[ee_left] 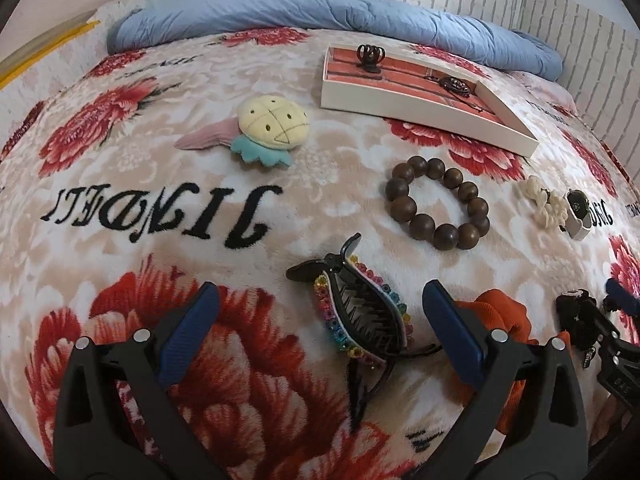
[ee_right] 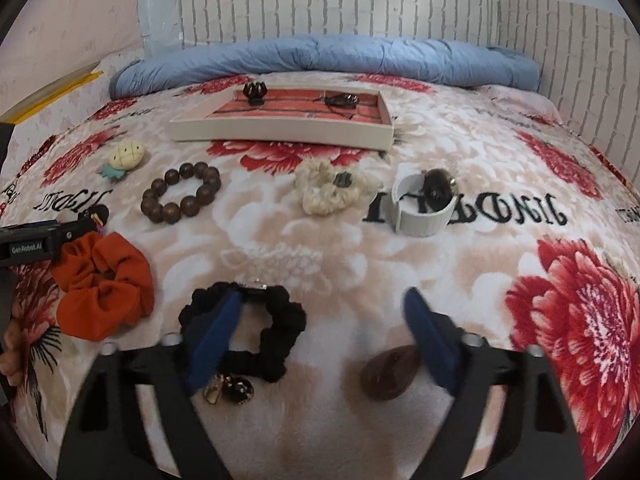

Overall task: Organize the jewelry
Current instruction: 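Grasp the rainbow-beaded hair clip with the left tool while the right tool grasps the black scrunchie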

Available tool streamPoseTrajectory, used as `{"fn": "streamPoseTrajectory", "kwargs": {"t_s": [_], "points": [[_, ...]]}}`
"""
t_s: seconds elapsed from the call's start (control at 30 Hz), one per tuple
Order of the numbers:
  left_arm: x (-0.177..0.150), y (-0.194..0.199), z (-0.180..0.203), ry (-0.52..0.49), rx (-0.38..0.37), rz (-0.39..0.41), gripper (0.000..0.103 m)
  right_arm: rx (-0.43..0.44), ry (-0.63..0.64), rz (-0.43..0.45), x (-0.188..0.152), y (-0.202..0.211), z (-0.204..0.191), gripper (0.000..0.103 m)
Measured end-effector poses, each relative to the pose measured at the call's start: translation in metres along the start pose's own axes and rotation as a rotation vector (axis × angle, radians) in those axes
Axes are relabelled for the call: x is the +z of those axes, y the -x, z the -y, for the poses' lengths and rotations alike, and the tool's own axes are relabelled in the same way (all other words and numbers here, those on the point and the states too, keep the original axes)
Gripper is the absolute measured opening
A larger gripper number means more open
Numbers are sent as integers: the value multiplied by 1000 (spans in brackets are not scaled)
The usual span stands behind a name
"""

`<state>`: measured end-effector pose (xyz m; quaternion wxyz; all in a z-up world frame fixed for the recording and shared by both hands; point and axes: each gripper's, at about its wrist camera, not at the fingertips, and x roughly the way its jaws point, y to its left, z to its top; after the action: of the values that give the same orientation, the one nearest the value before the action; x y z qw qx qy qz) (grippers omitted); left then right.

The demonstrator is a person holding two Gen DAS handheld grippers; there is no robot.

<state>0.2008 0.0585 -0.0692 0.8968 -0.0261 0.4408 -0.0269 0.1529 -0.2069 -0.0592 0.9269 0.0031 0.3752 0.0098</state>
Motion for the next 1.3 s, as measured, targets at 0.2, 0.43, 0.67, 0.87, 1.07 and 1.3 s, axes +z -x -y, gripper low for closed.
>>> {"fn": "streamPoseTrajectory", "kwargs": {"t_s": [0.2, 0.43, 0.67, 0.87, 1.07, 1.3], "points": [[2, -9, 1, 5, -11, -25, 95, 33, -10, -41, -1, -9, 0, 59], [10, -25, 5, 15, -6, -77, 94, 31, -3, -75, 1, -18, -4, 54], [14, -32, 5, 5, 18, -92, 84, 31, 8, -80, 2, -20, -7, 43], [17, -32, 4, -10, 33, -97, 75, 57, 1, -76, 2, -18, -5, 28], [16, -25, -2, 9, -1, -95, 60, 82, -15, -75, 2, -16, -2, 18], [11, -16, -8, 55, -36, -87, 58, 94, -23, -74, 1, -14, -1, 15]]}}
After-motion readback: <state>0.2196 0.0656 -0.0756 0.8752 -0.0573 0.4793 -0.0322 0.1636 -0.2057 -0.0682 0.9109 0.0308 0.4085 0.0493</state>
